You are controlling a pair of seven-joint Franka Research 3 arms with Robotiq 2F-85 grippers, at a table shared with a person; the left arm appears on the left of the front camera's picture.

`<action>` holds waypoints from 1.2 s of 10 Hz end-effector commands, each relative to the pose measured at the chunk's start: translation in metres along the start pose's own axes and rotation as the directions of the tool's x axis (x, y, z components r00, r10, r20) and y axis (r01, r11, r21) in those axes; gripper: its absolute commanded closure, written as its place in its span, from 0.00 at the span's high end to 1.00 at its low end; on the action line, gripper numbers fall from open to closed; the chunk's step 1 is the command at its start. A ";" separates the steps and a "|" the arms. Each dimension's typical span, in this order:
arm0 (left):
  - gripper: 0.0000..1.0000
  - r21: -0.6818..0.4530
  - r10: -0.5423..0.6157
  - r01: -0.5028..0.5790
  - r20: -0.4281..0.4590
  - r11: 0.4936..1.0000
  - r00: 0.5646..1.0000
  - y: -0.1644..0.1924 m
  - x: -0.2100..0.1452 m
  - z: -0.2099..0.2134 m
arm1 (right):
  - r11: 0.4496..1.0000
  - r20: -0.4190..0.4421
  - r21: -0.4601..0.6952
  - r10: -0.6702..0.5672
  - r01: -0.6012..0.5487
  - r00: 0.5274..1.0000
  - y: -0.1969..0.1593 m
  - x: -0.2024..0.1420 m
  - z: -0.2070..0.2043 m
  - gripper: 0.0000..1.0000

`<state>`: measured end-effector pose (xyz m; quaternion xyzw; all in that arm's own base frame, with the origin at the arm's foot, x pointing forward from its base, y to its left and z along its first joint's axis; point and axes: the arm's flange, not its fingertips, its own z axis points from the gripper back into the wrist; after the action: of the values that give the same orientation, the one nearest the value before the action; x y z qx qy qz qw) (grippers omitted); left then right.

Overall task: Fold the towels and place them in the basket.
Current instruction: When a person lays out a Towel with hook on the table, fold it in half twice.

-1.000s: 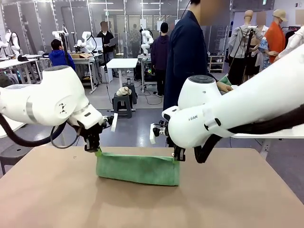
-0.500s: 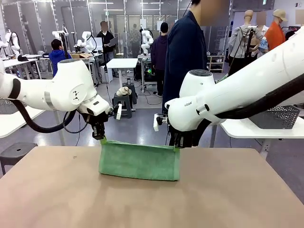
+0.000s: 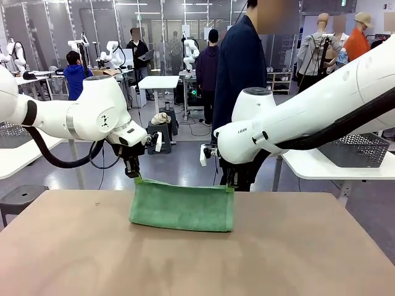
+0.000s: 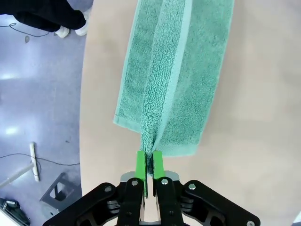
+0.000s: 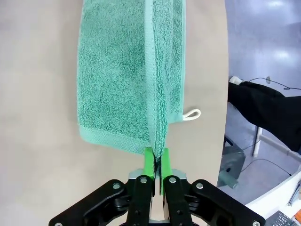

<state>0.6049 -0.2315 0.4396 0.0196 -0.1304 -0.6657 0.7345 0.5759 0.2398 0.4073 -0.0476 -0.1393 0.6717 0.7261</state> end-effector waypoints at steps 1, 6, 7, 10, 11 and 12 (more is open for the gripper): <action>0.07 0.004 -0.007 0.007 0.002 1.000 1.000 -0.002 -0.005 -0.001 | 1.000 0.002 -0.003 -0.004 0.004 1.000 0.000 -0.001 0.000 0.07; 0.07 -0.045 0.004 -0.004 0.002 0.999 1.000 0.017 -0.002 -0.022 | 1.000 0.016 0.004 0.000 0.000 1.000 -0.007 -0.001 -0.029 0.07; 0.07 -0.043 0.004 -0.004 0.001 0.999 1.000 0.019 -0.001 -0.028 | 1.000 0.021 -0.016 -0.001 0.001 1.000 -0.008 -0.001 -0.037 0.07; 0.07 -0.050 0.011 -0.012 -0.014 0.999 1.000 0.031 -0.001 -0.048 | 1.000 0.016 -0.029 0.010 -0.009 1.000 -0.014 0.004 -0.058 0.07; 0.07 -0.053 0.017 -0.018 -0.018 0.998 1.000 0.035 0.000 -0.053 | 1.000 0.021 -0.019 0.009 -0.009 1.000 -0.017 0.005 -0.064 0.07; 0.07 -0.060 0.025 -0.027 -0.027 0.998 0.999 0.038 0.000 -0.059 | 1.000 0.016 -0.012 0.006 -0.006 1.000 -0.019 0.006 -0.070 0.07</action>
<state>0.6439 -0.2337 0.3891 0.0010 -0.1134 -0.6614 0.7414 0.6047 0.2494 0.3465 -0.0442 -0.1478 0.6787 0.7181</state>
